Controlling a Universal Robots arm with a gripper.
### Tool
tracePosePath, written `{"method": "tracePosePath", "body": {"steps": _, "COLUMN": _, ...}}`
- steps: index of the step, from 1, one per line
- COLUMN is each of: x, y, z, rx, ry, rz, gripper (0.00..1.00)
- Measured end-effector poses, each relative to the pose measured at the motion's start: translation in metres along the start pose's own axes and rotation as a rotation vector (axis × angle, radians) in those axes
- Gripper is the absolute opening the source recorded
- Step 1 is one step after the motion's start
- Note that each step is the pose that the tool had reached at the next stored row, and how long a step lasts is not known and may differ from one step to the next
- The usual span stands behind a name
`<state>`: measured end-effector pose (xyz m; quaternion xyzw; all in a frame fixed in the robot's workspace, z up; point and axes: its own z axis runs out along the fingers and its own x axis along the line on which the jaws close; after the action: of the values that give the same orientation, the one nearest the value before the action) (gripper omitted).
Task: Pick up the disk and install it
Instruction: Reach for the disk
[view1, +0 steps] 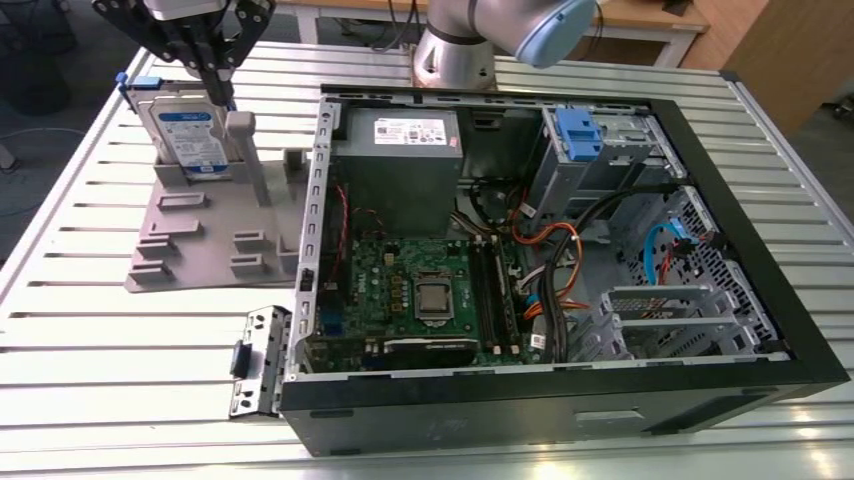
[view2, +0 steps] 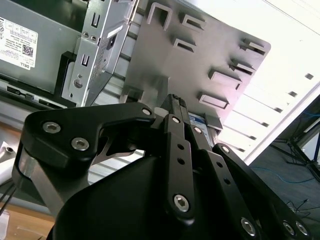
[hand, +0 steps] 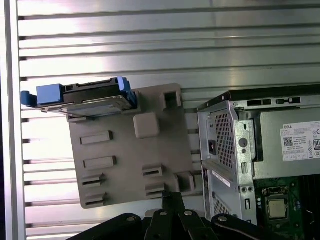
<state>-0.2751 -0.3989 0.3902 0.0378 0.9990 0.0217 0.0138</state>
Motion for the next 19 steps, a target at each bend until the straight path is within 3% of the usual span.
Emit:
{"method": "tracePosePath", "body": {"steps": 8, "x": 0.0075, "y": -0.0006, "z": 0.0005, "rx": 0.0, "ry": -0.0001, "rz": 0.0, "gripper": 0.1}}
{"method": "tracePosePath", "body": {"steps": 19, "x": 0.0242, "y": 0.0023, "z": 0.0036, "rx": 0.0001, "ry": -0.0001, "rz": 0.0, "gripper": 0.1}}
